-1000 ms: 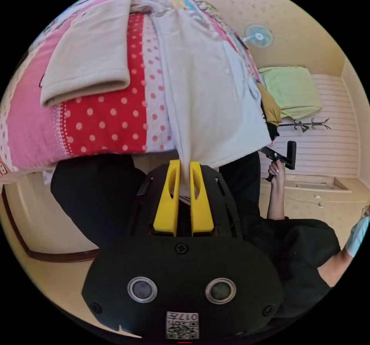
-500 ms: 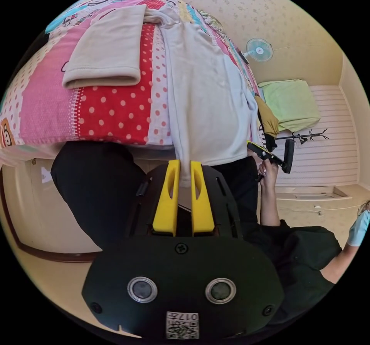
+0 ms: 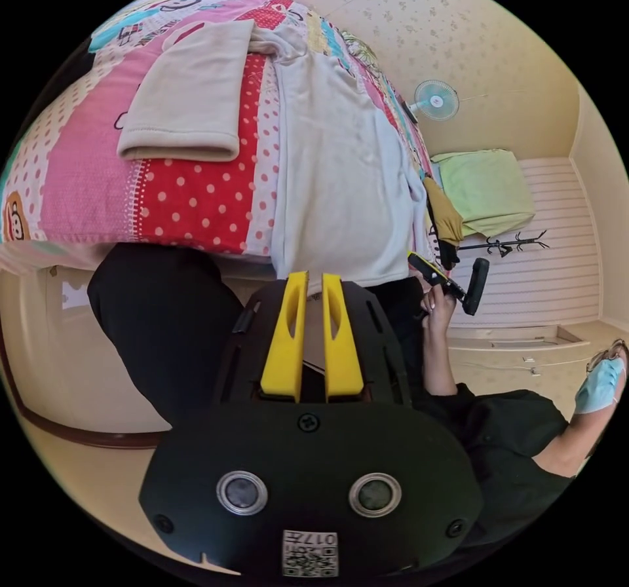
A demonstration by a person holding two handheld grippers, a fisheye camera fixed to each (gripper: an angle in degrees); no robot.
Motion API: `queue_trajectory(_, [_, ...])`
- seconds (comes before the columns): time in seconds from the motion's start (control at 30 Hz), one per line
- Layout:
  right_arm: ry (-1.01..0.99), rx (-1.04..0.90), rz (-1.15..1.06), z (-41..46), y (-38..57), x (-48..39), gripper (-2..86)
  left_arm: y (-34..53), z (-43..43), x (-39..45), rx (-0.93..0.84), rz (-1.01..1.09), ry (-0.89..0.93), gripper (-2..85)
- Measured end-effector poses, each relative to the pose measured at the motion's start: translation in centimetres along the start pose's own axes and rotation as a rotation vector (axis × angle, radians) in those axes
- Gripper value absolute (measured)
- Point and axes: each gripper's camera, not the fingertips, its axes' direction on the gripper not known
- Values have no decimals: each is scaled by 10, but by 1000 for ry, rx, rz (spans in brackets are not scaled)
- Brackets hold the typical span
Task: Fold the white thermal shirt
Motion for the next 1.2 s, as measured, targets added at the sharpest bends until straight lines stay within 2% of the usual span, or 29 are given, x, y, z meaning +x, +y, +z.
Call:
queue_trajectory(0.1, [-52,115,-108,-21,6,-25,15,1,-4,9,1,6,-20,45])
queue_trajectory(0.2, [-208,209,-130,-26,9,-18,13,3,-6,13,-3,-1,-20,44])
queue_trajectory(0.3, [-268,55,-56,13,-2,17,14,6,-10,15,-1,-17,-1,43])
queue_trajectory(0.33, [-358,1,-41,25,-6,33,17,7,-11,17,2,-20,4,42])
queue_trajectory(0.43, [-545,41,57,8,-1,67,40,11,-15,20,-5,-28,5,41])
queue_trajectory(0.53, [-485,149,172,-20,15,89,72,14,-18,23,-7,-48,10,41])
queue_trajectory(0.6, [-452,148,190,-23,20,97,76,15,-21,24,1,-60,20,40])
queue_trajectory(0.73, [-482,73,183,-3,22,99,72,13,-24,37,14,-66,59,40])
queue_trajectory(0.93, [-434,204,270,-7,18,97,40,10,-33,81,-6,7,-26,42])
queue_trajectory(1.07, [-396,76,306,16,-9,100,37,11,-38,104,-18,23,-88,48])
queue_trajectory(1.2, [-376,69,307,17,-18,94,46,9,-36,129,-59,40,-156,77])
